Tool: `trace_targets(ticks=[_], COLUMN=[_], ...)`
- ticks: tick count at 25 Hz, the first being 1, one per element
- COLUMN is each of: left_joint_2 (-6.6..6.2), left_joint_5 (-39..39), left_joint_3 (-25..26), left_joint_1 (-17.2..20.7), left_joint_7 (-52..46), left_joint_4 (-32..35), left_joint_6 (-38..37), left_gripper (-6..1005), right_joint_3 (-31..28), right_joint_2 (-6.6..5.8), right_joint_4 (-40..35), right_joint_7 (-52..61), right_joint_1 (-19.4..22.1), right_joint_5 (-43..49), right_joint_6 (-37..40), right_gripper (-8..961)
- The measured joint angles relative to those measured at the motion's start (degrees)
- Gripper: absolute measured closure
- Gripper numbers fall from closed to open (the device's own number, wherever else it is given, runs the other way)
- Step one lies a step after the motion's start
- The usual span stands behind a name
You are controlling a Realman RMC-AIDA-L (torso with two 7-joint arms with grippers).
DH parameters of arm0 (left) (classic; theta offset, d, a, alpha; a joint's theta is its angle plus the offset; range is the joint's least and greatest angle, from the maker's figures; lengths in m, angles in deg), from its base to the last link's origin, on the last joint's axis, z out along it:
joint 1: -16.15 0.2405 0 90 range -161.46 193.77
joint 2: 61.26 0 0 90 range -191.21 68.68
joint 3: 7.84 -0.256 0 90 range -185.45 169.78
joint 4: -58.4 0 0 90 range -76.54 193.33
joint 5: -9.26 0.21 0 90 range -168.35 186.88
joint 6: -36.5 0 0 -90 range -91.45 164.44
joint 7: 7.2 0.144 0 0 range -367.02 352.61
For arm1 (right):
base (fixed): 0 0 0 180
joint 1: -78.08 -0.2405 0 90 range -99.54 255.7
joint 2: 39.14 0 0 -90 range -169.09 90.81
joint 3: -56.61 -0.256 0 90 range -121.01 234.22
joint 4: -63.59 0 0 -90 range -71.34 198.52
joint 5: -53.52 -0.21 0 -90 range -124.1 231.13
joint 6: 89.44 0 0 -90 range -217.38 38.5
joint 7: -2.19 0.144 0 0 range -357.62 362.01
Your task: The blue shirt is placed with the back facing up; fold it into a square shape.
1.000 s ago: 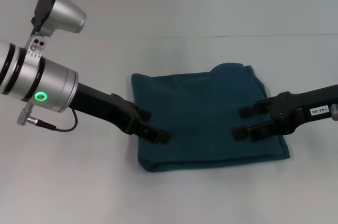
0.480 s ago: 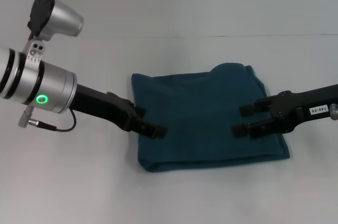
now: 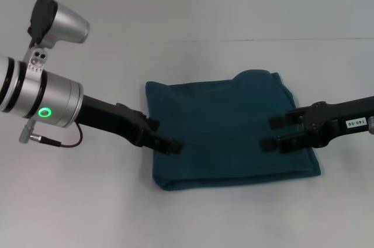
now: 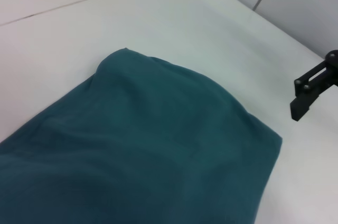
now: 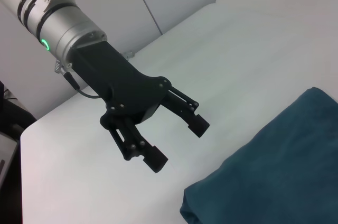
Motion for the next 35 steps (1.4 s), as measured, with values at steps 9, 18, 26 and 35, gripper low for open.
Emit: trace_targets(ticks=[9,18,26,35], left_joint_2=[0.00,0.05,0.14,0.40], left_joint_5=[-0.4,-0.5,-0.5,-0.3], left_joint_3=[-0.1,-0.2,-0.7,-0.8], left_joint_1=[-0.5,-1.5,-2.2,-2.3], left_joint_7=[0.5,0.3,-0.3,-0.3], left_joint_4=[0.3,0.9,1.1,0.9], left_joint_6=[-2.0,-4.0,-5.0,-4.6], left_gripper=[51,51,52,52], right_joint_3=[0.0,0.4,0.4,0.5], right_joint_2=[0.00,-0.39,-0.61,-0.29], right_joint_4=[-0.3,-0.3,-0.4,-0.1], right_joint_7=[0.0,0.0,0.0,0.0], right_joint_1=[-0.2,-0.5,-0.6,-0.7], right_joint_5=[0.0,0.0,0.1,0.1], right_joint_6=[0.0,0.1,-1.1,-1.2], right_gripper=[71,71,71,71])
